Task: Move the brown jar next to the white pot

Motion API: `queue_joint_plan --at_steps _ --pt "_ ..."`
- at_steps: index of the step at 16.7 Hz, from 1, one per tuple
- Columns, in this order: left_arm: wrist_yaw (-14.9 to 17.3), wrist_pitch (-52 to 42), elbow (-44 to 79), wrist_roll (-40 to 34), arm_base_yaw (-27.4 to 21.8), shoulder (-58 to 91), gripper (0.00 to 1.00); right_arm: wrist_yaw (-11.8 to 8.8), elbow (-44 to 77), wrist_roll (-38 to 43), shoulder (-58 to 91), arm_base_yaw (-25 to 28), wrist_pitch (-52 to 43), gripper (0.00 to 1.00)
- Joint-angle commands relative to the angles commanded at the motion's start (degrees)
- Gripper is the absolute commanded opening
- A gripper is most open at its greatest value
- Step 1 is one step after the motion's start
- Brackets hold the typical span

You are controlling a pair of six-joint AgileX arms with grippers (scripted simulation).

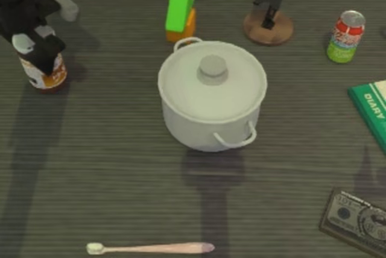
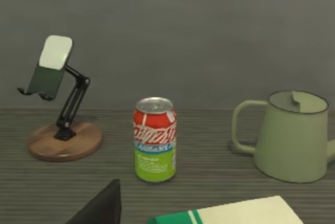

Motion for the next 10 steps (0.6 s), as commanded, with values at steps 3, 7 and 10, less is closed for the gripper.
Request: queue_joint_plan --at_steps 3,7,10 --pt "0.0 0.0 0.0 0.0 0.0 0.0 0.00 0.0 0.0 0.0 0.0 0.0 0.0 1.00" --pt "0.0 -0.1 -0.9 0.1 0.1 -0.9 0.00 0.0 0.0 0.0 0.0 0.0 0.0 1.00" --pt "-0.1 -0.5 -6.5 0.0 0.4 -6.7 0.00 0.0 0.0 0.0 0.0 0.0 0.0 1.00"
